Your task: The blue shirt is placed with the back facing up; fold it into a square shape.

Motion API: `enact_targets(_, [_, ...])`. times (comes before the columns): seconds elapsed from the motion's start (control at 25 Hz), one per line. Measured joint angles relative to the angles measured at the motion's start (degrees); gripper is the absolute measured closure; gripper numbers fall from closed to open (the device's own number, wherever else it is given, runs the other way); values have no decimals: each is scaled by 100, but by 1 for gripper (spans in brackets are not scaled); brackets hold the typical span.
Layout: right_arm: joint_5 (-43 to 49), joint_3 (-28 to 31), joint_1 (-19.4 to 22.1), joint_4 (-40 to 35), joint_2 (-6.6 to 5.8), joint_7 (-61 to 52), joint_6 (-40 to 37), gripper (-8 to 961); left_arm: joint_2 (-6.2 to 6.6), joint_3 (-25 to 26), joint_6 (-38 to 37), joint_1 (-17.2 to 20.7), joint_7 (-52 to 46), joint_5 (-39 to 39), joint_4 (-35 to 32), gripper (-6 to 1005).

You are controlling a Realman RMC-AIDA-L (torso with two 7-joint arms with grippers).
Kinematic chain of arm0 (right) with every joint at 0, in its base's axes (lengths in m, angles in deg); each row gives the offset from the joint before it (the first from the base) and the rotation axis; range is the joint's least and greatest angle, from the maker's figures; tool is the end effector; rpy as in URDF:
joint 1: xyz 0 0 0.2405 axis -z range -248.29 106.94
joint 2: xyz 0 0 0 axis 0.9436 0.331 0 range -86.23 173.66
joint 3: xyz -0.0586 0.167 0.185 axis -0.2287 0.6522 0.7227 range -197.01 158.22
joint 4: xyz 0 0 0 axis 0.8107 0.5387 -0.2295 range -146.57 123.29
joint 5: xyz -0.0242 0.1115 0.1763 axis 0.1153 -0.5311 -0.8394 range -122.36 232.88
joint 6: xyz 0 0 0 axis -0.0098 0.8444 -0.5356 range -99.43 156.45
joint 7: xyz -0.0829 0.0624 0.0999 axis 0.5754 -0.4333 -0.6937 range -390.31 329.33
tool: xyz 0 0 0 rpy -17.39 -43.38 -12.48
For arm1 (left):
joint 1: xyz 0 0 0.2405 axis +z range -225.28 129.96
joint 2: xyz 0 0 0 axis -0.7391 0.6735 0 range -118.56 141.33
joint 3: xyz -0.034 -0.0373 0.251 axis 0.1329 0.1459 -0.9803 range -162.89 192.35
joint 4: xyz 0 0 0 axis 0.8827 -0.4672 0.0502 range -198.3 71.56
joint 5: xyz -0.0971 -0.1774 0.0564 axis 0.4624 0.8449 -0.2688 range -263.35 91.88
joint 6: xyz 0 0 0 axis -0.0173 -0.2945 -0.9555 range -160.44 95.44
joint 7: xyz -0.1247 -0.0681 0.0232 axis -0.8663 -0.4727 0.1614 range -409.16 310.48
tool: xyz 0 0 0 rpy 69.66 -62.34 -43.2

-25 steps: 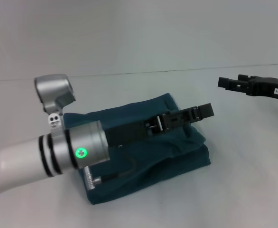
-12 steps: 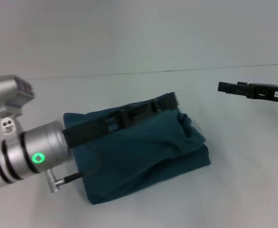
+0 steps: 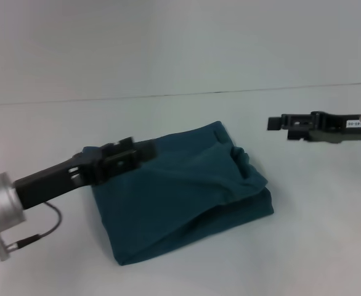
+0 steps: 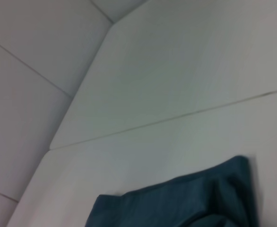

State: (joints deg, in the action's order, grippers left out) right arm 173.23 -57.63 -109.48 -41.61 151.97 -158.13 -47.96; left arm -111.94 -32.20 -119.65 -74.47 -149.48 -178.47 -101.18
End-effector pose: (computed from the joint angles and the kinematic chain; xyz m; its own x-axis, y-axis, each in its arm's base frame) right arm 0.2777 0.3995 0.0596 0.2490 -0.8098 -0.5313 -0.9518 -0.3062 0.0207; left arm -0.2270 0.3291 -0.0114 0.3668 0.5682 0.7366 0.6993 -0.6906 0.1844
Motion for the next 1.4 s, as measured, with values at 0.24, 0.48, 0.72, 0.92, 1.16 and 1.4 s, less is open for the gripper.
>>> enact_targets(0.24, [193,-87,-195,302,11,-709,30,23,120,379,-106,51,536,-794,-269,48])
enact_targets(0.48, [246,-94,-383,763,89,-1167,382,22,229,408,-308,46,954,-1321,-538,48])
enact_targets(0.72, [226,-53,-427,922,194,-1505,497,22,245,508,-333,42,1021,-1597,-677,48])
enact_targets(0.92, [221,-53,-366,931,253,-1659,534,22,279,569,-357,34,1033,-1634,-715,48])
enact_targets(1.16, [208,-31,-392,1017,360,-1699,743,24,293,625,-413,53,1074,-1672,-719,48])
enact_targets(1.4, [187,73,-420,1021,519,-1735,1047,27,292,624,-460,55,1117,-1689,-719,48])
